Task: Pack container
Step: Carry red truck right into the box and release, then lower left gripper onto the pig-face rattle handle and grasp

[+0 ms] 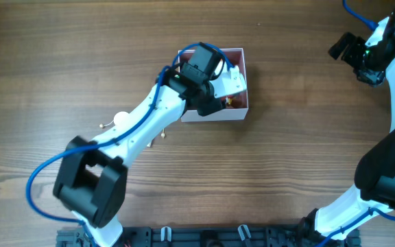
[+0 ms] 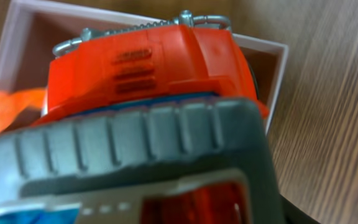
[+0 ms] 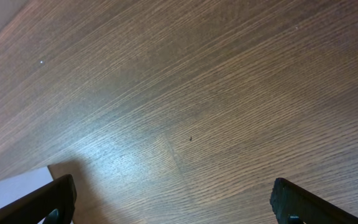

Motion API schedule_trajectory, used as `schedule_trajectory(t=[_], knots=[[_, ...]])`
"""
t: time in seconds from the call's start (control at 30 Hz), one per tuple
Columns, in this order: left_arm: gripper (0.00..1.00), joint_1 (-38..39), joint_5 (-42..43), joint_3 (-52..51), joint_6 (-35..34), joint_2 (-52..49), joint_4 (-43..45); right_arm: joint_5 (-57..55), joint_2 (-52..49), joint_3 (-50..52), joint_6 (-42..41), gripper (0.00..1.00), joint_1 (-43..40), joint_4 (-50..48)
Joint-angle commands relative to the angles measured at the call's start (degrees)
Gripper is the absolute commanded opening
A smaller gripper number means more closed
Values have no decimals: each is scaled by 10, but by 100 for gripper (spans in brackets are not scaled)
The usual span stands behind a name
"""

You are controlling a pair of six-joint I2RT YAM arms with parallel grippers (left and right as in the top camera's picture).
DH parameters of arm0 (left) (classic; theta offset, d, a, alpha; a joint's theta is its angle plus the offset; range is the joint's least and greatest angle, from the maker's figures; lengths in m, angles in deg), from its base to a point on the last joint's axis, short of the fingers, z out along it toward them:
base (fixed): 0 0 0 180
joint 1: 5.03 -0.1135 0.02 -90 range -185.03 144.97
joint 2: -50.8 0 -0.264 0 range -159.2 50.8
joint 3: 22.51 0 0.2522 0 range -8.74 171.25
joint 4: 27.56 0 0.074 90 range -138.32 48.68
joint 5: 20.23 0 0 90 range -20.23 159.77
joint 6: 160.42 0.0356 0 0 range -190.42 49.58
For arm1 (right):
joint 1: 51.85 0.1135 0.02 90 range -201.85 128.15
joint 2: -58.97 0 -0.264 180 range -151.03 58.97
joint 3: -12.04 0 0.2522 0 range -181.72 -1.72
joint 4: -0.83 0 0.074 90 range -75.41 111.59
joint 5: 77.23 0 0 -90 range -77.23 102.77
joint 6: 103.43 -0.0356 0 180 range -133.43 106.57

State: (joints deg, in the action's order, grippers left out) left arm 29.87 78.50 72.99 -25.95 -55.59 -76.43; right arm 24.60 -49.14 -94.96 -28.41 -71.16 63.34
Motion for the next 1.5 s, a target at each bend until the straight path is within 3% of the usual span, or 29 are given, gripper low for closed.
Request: schedule_trajectory(t=[0.0,0.1,0.13,0.17,0.33,0.57,0.7,0.83,0.97,1.03,1.2,1.37,1.47], knots=[[13,5,39,0,92,-13,18,7,-8,2,-4,100,1,-2],[32,5,39,0,91,-16,21,7,-8,2,-4,100,1,-2],[56,5,39,0,91,-16,21,7,-8,2,-4,100,1,-2],[100,5,39,0,91,-16,22,7,-8,2,-4,100,1,-2],[100,6,26,1,85,-8,41,7,-8,2,-4,100,1,-2],[100,6,-14,14,-13,43,87,7,-8,2,-4,100,1,-2],[100,-2,-57,23,-140,88,80,7,-8,2,-4,100,1,-2],[100,-23,-90,23,-251,139,2,7,-8,2,-4,100,1,-2],[100,-51,-84,23,-274,155,-126,7,-8,2,-4,100,1,-2],[100,-77,-84,15,-322,147,-185,7,-8,2,-4,100,1,-2],[100,-151,-74,-30,-534,113,-215,7,-8,2,-4,100,2,-3],[100,-214,-39,-59,-581,82,-216,7,-8,2,-4,100,2,-3],[88,-251,-41,-79,-643,64,-223,7,-8,2,-4,99,2,-3]])
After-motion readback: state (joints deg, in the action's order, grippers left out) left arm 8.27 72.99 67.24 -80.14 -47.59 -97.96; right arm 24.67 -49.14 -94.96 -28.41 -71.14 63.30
